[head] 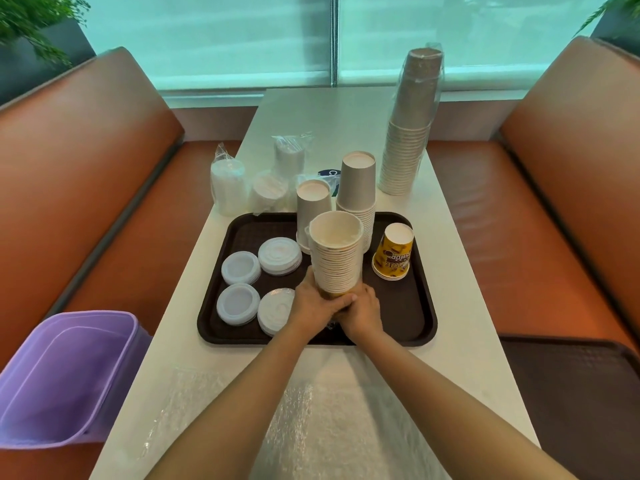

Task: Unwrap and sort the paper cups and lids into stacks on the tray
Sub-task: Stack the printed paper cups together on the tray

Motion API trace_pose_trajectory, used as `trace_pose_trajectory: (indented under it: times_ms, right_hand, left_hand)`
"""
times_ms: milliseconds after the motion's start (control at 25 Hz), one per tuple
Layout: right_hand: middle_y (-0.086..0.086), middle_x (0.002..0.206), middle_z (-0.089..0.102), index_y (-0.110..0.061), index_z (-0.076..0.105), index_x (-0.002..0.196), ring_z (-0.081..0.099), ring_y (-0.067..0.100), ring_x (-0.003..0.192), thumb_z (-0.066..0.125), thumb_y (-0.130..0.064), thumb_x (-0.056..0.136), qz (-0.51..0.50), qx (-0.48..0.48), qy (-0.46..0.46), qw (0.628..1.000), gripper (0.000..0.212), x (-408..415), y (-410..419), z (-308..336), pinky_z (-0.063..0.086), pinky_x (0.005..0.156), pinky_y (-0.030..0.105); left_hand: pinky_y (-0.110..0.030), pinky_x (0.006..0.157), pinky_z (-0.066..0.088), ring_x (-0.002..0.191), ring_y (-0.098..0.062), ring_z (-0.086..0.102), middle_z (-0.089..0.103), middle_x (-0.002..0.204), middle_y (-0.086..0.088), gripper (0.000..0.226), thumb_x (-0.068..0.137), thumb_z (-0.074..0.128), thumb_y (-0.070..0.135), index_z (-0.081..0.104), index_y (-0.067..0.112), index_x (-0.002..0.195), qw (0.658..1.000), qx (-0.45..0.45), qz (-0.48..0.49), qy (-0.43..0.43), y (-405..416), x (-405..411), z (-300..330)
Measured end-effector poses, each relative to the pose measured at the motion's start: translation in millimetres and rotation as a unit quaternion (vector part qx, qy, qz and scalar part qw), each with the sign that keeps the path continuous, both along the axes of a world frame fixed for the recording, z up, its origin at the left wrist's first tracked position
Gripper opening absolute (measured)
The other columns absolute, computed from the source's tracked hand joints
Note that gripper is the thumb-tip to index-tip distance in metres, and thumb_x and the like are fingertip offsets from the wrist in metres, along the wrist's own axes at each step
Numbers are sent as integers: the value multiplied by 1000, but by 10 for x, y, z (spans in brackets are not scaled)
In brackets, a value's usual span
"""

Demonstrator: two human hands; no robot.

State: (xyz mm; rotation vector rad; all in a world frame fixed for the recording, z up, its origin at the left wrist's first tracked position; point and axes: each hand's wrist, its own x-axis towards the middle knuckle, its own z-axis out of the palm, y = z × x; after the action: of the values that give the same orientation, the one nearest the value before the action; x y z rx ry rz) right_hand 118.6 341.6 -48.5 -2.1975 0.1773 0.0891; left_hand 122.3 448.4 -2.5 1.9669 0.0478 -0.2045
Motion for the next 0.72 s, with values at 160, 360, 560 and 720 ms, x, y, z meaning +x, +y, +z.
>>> trace_pose_trajectory:
  times_ms: [160,360,560,720]
  right_hand:
    - [8,117,54,-10,49,122,46,20,109,62,-30,69,-51,-5,-173,984,57,-221,-140,182,46,92,42]
    - [14,145,33,-12,29,143,30,27,134,74,-20,77,-224,4,-175,959,80,113,-654,479,33,111,43]
    - [8,147,39,-21,23,147,38,29,134,77,-23,79,-150,87,-37,984,87,409,-918,544,36,107,41]
    - [6,141,45,-19,35,141,42,27,130,77,-24,78,-117,59,-29,991,75,215,-912,443,40,105,41]
  left_hand:
    - [-24,100,40,122,-17,51,57,129,-4,78,65,85,16,43,10,131,1000,9,4,0,32,51,-25]
    - [-34,104,42,122,-17,52,57,128,-1,80,65,85,15,42,14,133,1000,-11,1,25,-14,26,-144]
    - [-20,95,40,121,-15,51,56,126,2,81,65,85,13,40,13,133,999,-21,-12,26,6,36,-104]
    - [-12,93,35,124,-7,42,45,127,14,97,64,86,19,26,24,140,998,-34,-50,10,46,32,26]
